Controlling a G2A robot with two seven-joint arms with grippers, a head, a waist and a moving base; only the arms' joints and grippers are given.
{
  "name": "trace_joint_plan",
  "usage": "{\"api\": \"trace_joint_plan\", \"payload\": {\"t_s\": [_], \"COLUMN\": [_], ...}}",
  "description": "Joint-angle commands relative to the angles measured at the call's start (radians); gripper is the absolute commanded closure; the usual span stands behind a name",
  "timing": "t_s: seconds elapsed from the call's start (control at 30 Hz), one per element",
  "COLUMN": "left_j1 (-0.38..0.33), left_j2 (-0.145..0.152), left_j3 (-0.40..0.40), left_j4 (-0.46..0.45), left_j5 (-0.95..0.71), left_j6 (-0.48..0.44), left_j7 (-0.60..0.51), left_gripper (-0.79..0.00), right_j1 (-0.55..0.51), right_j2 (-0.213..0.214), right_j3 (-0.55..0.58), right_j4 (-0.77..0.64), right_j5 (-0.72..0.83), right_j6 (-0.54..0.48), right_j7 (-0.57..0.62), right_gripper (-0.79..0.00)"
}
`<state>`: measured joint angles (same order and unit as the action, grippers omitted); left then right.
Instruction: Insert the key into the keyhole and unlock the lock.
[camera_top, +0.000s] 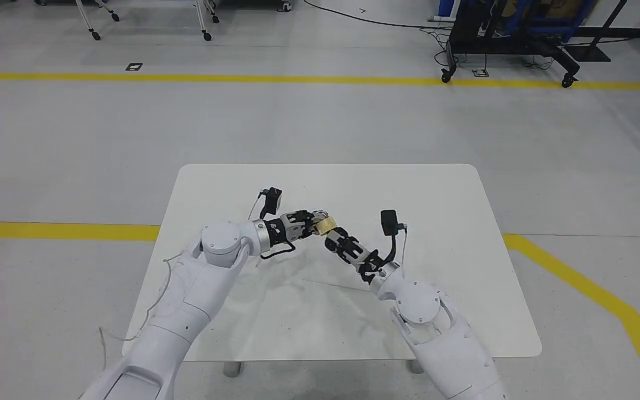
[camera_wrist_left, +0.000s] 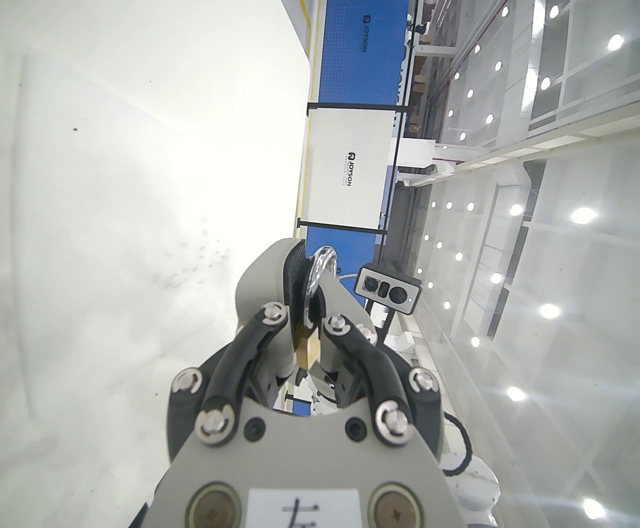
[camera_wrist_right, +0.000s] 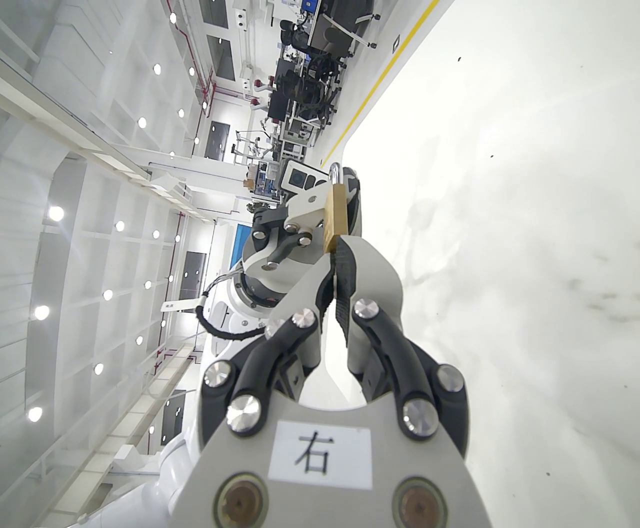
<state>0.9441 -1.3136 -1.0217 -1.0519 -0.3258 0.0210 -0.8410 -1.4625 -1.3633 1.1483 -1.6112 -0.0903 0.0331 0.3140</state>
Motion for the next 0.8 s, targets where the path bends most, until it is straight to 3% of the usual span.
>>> {"api": "trace_joint_plan", "payload": {"t_s": [0.0, 0.5, 0.77], "left_j1": [0.001, 0.005, 0.022], "left_j2": [0.000, -0.004, -0.004], "left_j3": [-0.003, -0.015, -0.036], "left_j4": [0.000, -0.002, -0.026], "left_j5": [-0.003, -0.034, -0.051], "left_j6": [0.005, 0.030, -0.034], "left_j7": [0.008, 0.070, 0.114], "left_gripper": [0.000, 0.000, 0.000], "right_j1": [0.003, -0.016, -0.025], "right_j2": [0.000, 0.004, 0.004], "right_j3": [0.000, 0.017, 0.021], "right_j4": [0.000, -0.015, -0.026], "right_j5": [0.004, 0.053, 0.107], "right_j6": [0.001, -0.049, -0.082], "right_j7": [0.002, 0.020, 0.039], "right_gripper": [-0.785, -0.785, -0.785]}}
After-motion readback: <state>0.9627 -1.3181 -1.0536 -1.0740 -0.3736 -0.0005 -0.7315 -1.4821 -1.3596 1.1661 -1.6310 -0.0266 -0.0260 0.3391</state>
